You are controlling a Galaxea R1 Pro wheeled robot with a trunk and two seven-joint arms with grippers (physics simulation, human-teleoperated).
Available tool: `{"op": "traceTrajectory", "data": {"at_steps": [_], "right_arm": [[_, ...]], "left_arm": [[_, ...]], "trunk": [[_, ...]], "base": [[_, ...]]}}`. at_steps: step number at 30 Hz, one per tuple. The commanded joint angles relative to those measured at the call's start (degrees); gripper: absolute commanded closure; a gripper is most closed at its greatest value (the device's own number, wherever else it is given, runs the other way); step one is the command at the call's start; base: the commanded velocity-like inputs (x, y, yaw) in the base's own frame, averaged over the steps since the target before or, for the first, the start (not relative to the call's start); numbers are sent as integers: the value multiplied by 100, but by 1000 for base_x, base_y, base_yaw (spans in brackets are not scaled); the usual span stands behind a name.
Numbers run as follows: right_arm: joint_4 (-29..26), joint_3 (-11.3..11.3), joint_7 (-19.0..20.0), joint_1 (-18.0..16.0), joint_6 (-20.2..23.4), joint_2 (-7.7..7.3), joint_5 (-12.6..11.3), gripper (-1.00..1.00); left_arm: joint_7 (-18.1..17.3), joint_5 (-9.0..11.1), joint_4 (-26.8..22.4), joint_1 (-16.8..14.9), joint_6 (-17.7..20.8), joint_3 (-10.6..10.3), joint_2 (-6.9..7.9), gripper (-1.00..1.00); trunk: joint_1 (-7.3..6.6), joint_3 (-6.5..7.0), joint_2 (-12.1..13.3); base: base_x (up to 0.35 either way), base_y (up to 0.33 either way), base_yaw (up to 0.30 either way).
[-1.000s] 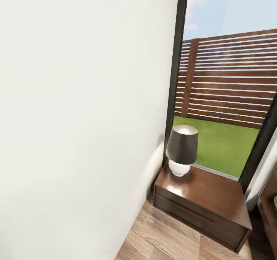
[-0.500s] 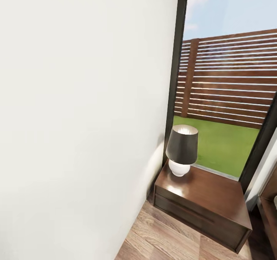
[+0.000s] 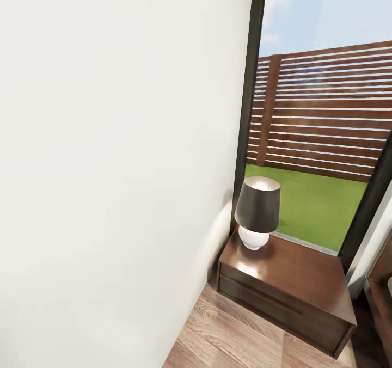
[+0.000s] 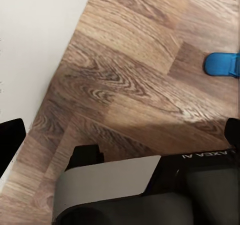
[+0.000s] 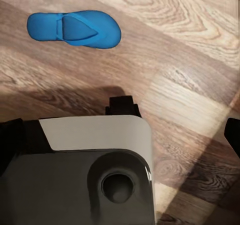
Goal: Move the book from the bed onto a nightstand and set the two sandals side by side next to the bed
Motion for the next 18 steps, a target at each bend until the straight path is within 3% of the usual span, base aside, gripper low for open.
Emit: {"op": "traceTrajectory", "data": {"at_steps": [1, 7, 18], "right_arm": [[-18, -64, -9, -18, 34, 3, -4, -100], [-37, -164, 11, -76, 36, -7, 13, -100], [-36, -252, 36, -95, -38, -17, 1, -100]], "left_arm": [[6, -14, -29, -98, 160, -21, -4, -100], [16, 15, -82, -584, 602, -12, -34, -100], [33, 50, -108, -1110, 748, -3, -201, -100]], "trunk": [[0, -7, -3], [0, -7, -3], [0, -7, -3]], "base": [[0, 0, 0], [0, 0, 0], [0, 0, 0]]}}
